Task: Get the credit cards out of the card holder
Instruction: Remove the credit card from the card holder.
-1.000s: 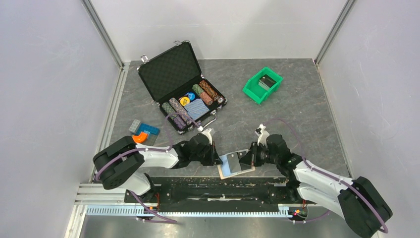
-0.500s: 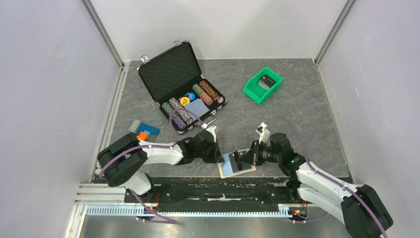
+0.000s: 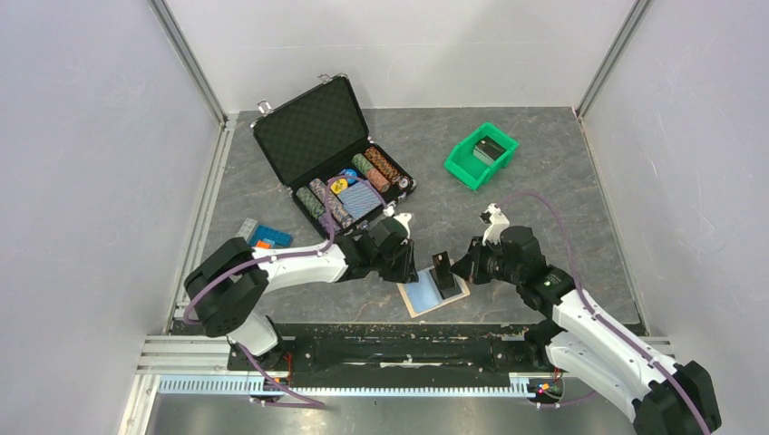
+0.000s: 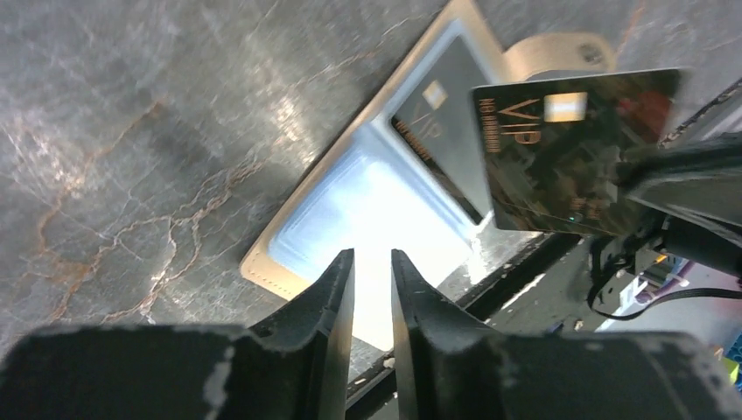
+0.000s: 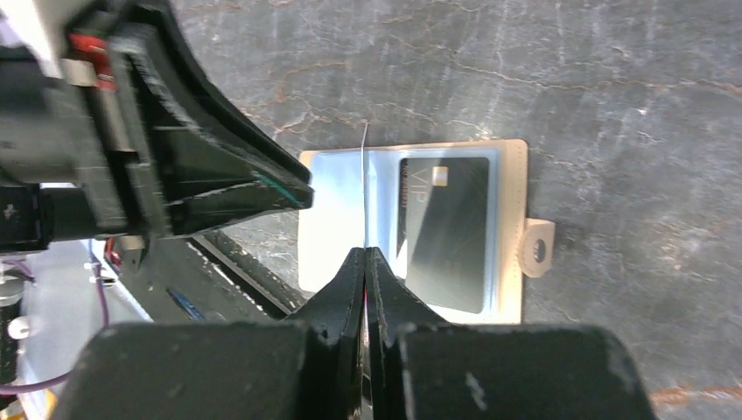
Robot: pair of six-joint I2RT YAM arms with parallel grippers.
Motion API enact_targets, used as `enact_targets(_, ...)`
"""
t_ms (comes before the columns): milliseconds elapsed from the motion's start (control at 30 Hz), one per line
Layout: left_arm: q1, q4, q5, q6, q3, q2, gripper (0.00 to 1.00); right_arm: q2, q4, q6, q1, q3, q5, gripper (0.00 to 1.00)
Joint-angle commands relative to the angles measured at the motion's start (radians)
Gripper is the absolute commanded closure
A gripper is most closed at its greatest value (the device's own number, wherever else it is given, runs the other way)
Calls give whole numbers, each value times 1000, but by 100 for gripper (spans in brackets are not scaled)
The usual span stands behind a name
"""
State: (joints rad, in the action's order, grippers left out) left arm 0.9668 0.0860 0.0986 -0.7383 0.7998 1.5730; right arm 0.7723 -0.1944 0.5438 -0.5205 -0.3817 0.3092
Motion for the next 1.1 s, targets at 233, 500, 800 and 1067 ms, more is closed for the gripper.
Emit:
enact_targets(233, -29, 176, 41, 203, 171, -243, 41, -9, -110, -135, 12, -188, 112, 100)
enact_targets(500, -170, 180, 338, 306, 172, -348, 26, -18, -36, -137, 11, -188, 318, 100)
enact_targets(800, -237, 56, 685, 275, 178, -245, 26, 30, 132, -50, 12, -159, 467, 100)
enact_targets(1067, -237, -5, 770, 212, 145, -202, 60, 53, 152, -56, 12, -146, 452, 100)
